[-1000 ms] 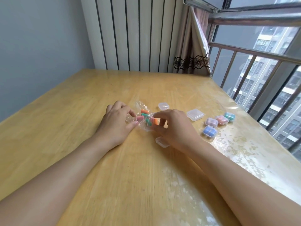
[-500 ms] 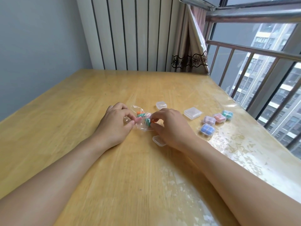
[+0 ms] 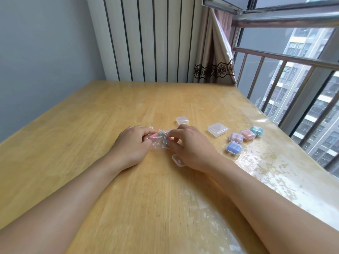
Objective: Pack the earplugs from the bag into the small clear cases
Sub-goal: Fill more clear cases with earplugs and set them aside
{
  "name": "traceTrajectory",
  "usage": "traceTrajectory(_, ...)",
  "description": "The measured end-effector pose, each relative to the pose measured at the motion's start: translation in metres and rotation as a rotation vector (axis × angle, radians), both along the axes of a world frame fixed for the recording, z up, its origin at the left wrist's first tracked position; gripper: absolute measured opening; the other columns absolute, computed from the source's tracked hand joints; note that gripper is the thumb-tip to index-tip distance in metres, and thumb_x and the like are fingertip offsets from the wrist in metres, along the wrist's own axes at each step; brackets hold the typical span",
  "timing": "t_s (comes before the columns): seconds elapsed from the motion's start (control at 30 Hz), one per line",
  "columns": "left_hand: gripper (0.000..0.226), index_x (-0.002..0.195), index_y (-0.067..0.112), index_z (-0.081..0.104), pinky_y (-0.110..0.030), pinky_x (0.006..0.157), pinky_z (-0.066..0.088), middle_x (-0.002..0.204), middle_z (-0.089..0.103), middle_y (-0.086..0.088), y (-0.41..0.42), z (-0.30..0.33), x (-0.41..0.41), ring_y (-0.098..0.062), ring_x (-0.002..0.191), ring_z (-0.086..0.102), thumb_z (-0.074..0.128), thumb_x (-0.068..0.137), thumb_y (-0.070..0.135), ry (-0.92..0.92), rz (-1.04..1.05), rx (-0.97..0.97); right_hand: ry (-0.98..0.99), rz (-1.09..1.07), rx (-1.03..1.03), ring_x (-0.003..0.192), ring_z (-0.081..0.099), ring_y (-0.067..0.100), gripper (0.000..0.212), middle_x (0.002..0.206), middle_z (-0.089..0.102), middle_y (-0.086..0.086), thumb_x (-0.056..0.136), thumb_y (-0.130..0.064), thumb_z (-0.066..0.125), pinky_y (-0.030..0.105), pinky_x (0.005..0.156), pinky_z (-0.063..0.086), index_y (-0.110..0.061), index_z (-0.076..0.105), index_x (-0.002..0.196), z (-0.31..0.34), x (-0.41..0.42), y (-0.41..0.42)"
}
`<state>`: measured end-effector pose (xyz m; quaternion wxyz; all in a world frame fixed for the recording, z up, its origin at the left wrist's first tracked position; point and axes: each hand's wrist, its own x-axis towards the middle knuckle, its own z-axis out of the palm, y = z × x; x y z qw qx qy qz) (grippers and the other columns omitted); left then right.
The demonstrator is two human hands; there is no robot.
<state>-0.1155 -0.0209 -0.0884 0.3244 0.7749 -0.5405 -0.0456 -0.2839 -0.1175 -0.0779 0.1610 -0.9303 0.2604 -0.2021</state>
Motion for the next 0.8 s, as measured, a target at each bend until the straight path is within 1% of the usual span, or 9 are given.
traceTrajectory(0.07,0.022,0.108,0.03,0.075,-0.036,0.087,0.05,0.095,0.072,0.001,-0.0003,0.0005,-0.0006,-0.016,0.095,0.063,0.056,0.096,0.028,0.031,0.002,-0.009,0.012,-0.013,-0.009,0.099,0.051,0.022,0.019,0.099,0.059,0.001,0.099,-0.032,0.054,0.033,0.072,0.037,-0.027,0.07,0.108,0.0002,0.001,0.0005)
traceTrajectory(0.13,0.017,0.1,0.029,0.074,-0.033,0.077,0.047,0.084,0.069,-0.002,-0.0004,0.0002,-0.0014,-0.013,0.082,0.061,0.059,0.096,0.036,0.034,-0.014,-0.026,0.019,-0.029,-0.017,0.099,0.052,0.022,0.017,0.098,0.058,0.001,0.098,-0.033,0.056,0.033,0.071,0.038,-0.024,0.07,0.105,0.0008,0.0018,0.001)
traceTrajectory(0.17,0.015,0.098,0.03,0.074,-0.031,0.072,0.043,0.079,0.066,-0.001,-0.0003,-0.0005,-0.0018,-0.011,0.077,0.058,0.061,0.095,0.036,0.02,-0.025,-0.036,0.017,-0.033,-0.022,0.099,0.052,0.022,0.018,0.098,0.058,0.001,0.097,-0.032,0.057,0.034,0.071,0.039,-0.024,0.07,0.105,0.0009,0.0019,0.0014)
traceTrajectory(0.23,0.011,0.098,0.031,0.074,-0.029,0.07,0.039,0.075,0.061,0.002,0.0005,-0.0015,-0.0016,-0.008,0.071,0.053,0.064,0.094,0.034,0.002,-0.034,-0.05,0.004,-0.039,-0.026,0.098,0.051,0.022,0.018,0.097,0.057,0.001,0.097,-0.032,0.057,0.035,0.072,0.043,-0.026,0.071,0.107,0.0013,0.0019,0.0022)
traceTrajectory(0.33,0.01,0.097,0.034,0.074,-0.029,0.07,0.037,0.073,0.057,0.008,0.001,-0.0021,-0.0005,-0.007,0.069,0.051,0.065,0.094,0.031,-0.006,-0.041,-0.042,-0.002,-0.046,-0.028,0.097,0.05,0.022,0.018,0.097,0.057,0.001,0.096,-0.033,0.058,0.035,0.073,0.044,-0.028,0.071,0.108,0.0011,0.0015,0.004)
traceTrajectory(0.5,0.012,0.092,0.036,0.065,-0.031,0.072,0.033,0.068,0.053,0.008,-0.001,-0.0023,-0.0002,-0.007,0.068,0.049,0.058,0.099,0.029,-0.031,-0.038,-0.011,-0.028,-0.078,-0.06,0.092,0.048,0.019,0.02,0.096,0.056,-0.001,0.091,-0.04,0.067,0.032,0.071,0.043,-0.025,0.071,0.102,0.0013,0.0023,0.0057)
traceTrajectory(0.6,0.014,0.091,0.037,0.062,-0.031,0.077,0.033,0.071,0.052,0.01,-0.0019,-0.0043,0.0021,-0.012,0.075,0.048,0.054,0.1,0.029,-0.051,-0.026,0.015,0.013,-0.071,-0.04,0.097,0.047,0.019,0.019,0.1,0.054,-0.001,0.092,-0.04,0.064,0.03,0.07,0.037,-0.027,0.07,0.105,0.0009,0.0025,0.0052)
traceTrajectory(0.67,0.013,0.097,0.034,0.064,-0.031,0.077,0.033,0.072,0.051,0.01,-0.0024,-0.005,0.0033,-0.014,0.076,0.047,0.053,0.1,0.03,-0.056,-0.025,0.026,0.033,-0.059,-0.053,0.097,0.047,0.021,0.02,0.101,0.053,0.0,0.095,-0.041,0.06,0.03,0.071,0.035,-0.027,0.071,0.105,0.0001,0.0021,0.006)
traceTrajectory(0.8,0.014,0.101,0.031,0.066,-0.031,0.076,0.033,0.071,0.051,0.01,-0.0021,-0.0045,0.0031,-0.013,0.075,0.046,0.053,0.101,0.029,-0.059,-0.021,0.021,0.035,-0.057,-0.09,0.094,0.046,0.022,0.02,0.101,0.052,0.001,0.096,-0.037,0.058,0.034,0.074,0.041,-0.022,0.071,0.101,0.0004,0.0008,0.0087)
